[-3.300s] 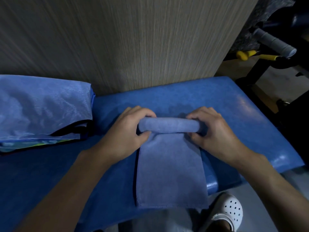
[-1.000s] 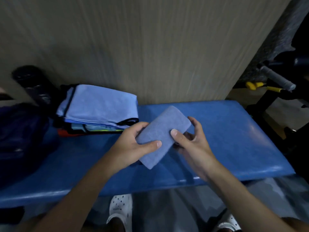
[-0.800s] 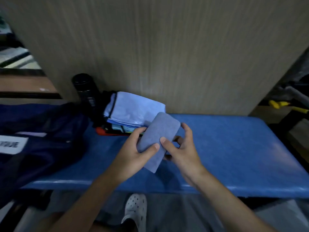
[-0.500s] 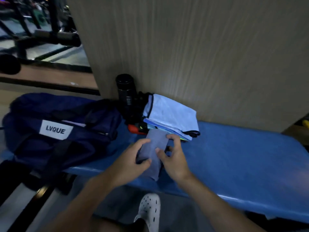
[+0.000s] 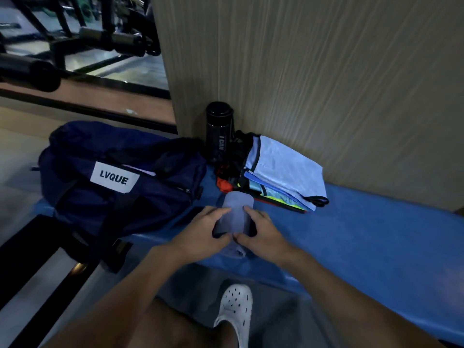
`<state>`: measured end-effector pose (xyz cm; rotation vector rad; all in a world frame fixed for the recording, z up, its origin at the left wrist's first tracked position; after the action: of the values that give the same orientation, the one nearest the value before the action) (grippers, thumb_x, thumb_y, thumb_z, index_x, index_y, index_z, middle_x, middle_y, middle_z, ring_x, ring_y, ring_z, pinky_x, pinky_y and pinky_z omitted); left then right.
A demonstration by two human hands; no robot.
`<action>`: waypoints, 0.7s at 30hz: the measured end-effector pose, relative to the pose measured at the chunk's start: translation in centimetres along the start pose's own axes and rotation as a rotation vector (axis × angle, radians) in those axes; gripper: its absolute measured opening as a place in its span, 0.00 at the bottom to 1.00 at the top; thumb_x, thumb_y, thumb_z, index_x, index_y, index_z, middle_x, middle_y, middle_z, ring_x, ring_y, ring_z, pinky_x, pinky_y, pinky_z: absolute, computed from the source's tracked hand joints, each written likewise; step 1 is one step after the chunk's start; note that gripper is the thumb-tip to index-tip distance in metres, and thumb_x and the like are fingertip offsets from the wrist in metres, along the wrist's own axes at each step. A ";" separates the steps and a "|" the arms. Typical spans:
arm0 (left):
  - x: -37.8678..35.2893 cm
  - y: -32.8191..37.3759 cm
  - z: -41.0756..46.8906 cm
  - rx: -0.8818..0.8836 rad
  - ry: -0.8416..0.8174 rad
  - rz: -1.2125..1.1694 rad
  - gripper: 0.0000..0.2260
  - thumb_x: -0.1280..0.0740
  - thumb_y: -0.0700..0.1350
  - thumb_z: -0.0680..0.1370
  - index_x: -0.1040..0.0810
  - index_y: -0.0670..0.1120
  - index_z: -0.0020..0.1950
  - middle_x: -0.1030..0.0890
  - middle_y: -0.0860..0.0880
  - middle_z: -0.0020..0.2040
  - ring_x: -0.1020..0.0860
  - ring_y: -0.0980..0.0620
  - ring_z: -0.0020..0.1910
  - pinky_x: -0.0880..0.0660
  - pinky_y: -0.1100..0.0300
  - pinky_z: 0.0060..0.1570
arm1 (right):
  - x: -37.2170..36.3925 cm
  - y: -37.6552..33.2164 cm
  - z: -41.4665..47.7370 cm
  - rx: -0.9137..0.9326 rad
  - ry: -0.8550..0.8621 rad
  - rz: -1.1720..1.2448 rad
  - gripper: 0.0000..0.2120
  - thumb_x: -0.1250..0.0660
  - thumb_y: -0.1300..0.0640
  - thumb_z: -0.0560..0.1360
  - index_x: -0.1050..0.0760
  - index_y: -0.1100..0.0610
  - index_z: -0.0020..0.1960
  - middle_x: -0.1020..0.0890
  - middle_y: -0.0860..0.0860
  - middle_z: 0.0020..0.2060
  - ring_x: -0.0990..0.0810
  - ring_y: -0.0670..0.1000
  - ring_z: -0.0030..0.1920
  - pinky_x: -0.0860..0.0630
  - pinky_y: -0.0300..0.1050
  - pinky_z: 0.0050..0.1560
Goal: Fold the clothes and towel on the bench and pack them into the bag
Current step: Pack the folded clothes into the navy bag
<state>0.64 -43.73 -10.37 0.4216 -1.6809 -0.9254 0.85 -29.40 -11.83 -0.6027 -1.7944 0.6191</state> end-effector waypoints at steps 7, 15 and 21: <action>7.0 1.7 -0.3 -0.130 0.203 0.092 0.18 0.31 0.46 0.79 0.26 0.50 0.68 0.27 0.57 0.55 0.27 0.58 0.53 0.33 0.73 0.51 | 2.3 -6.0 -0.7 0.186 0.132 -0.236 0.25 0.35 0.45 0.77 0.35 0.48 0.72 0.35 0.47 0.67 0.38 0.52 0.69 0.40 0.50 0.66; 20.3 -6.1 0.7 0.012 0.321 0.528 0.24 0.38 0.56 0.77 0.27 0.50 0.72 0.28 0.50 0.72 0.33 0.48 0.73 0.37 0.47 0.72 | -1.7 -14.8 4.6 0.260 0.074 -0.094 0.23 0.34 0.45 0.78 0.31 0.52 0.70 0.30 0.52 0.66 0.32 0.54 0.67 0.32 0.51 0.67; 20.3 -15.4 0.0 0.376 -0.017 0.713 0.25 0.50 0.65 0.81 0.48 0.65 0.78 0.46 0.58 0.80 0.53 0.50 0.80 0.51 0.32 0.71 | -6.3 -14.7 9.0 0.062 -0.041 -0.029 0.36 0.30 0.44 0.75 0.43 0.46 0.77 0.53 0.57 0.78 0.43 0.62 0.75 0.36 0.53 0.73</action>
<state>-8.65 -67.43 -8.75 0.0357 -1.8319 -0.0905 -7.44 -45.49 -8.75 -0.5238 -1.8124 0.6690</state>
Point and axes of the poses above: each hand's wrist, its own z-axis towards the middle knuckle, its own x-axis out of the back of the hand, y = z × x, the point moved 9 cm from there along z, towards the middle knuckle
